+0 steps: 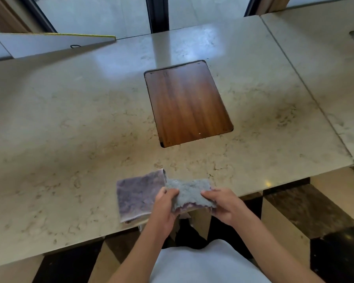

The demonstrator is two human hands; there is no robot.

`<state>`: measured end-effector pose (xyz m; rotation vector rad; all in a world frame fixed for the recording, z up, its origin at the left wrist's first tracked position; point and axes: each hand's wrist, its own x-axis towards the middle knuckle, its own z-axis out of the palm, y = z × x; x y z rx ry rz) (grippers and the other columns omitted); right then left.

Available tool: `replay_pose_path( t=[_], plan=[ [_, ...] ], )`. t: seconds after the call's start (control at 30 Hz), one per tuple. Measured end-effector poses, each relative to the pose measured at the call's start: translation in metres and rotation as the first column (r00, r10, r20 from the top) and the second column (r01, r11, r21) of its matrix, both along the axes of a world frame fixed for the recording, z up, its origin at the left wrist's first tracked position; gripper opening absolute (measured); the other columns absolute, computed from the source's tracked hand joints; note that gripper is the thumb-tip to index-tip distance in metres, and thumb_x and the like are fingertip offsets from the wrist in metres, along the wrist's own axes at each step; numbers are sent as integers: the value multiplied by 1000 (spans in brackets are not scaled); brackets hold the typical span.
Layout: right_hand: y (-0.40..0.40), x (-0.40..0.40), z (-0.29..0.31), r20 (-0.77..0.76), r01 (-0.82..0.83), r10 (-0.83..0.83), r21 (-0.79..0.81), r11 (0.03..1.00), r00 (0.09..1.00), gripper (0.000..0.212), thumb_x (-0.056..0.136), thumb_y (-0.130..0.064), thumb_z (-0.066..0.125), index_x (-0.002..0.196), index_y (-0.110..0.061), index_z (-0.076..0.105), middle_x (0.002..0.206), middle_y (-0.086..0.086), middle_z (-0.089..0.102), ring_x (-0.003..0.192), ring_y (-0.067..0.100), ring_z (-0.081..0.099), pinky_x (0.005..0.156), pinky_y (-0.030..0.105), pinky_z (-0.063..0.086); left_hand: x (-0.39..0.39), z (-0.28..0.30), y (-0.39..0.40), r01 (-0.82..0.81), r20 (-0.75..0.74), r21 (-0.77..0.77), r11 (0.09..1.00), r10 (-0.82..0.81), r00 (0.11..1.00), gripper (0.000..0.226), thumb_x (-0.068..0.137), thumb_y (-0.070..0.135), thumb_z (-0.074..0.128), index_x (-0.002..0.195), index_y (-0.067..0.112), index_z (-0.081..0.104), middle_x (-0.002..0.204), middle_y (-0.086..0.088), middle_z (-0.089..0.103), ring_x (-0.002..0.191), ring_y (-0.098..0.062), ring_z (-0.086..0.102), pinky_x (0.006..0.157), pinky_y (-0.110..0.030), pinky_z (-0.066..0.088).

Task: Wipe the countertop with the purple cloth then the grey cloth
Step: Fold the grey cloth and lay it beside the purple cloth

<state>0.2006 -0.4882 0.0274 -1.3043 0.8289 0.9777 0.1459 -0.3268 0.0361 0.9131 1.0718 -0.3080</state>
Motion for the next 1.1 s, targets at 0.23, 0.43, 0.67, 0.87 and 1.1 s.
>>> replay_pose_path(
  t=[0.23, 0.43, 0.67, 0.87, 1.1],
  plan=[
    [-4, 31, 2, 409, -225, 425, -451, 863, 808, 9, 92, -19, 73, 99, -15, 69, 98, 1, 74, 92, 22, 72, 83, 46, 61, 22, -16, -13, 139, -39, 230, 963, -134, 990, 25, 97, 9, 59, 120, 13, 50, 112, -13, 66, 87, -25, 70, 65, -36, 59],
    [-13, 29, -12, 308, -316, 636, -667, 675, 708, 26, 94, -18, 70, 116, -14, 57, 110, 3, 64, 100, 22, 64, 77, 35, 53, 1, -12, -28, 535, -326, 800, 271, -552, 767, 13, 98, 18, 55, 110, 20, 59, 97, 5, 62, 85, -12, 61, 72, -34, 57],
    [-17, 24, -17, 335, -326, 705, -708, 626, 625, 31, 91, -1, 70, 116, -14, 57, 110, 0, 55, 98, 15, 57, 77, 24, 47, 24, -54, -21, 318, -462, 880, -354, -796, 392, 54, 92, 21, 66, 142, 6, 53, 150, -15, 52, 141, -33, 48, 113, -43, 44],
    [-33, 26, -13, 236, -195, 862, -915, 352, 449, 25, 92, -3, 67, 109, -15, 54, 108, 3, 50, 84, 16, 52, 69, 28, 49, 3, -68, -9, 326, -617, 781, -532, -739, 271, 69, 102, 48, 29, 157, 7, 32, 165, -15, 25, 153, -33, 24, 119, -51, 33],
    [-17, 15, -43, 220, -210, 972, -957, 200, -80, 61, 104, -37, 43, 158, -14, 24, 166, 11, 27, 153, 31, 26, 122, 46, 26, 6, -68, -22, 329, -613, 786, -524, -731, 300, 67, 105, 48, 27, 158, 8, 29, 166, -15, 22, 154, -33, 20, 118, -49, 18]
  ],
)
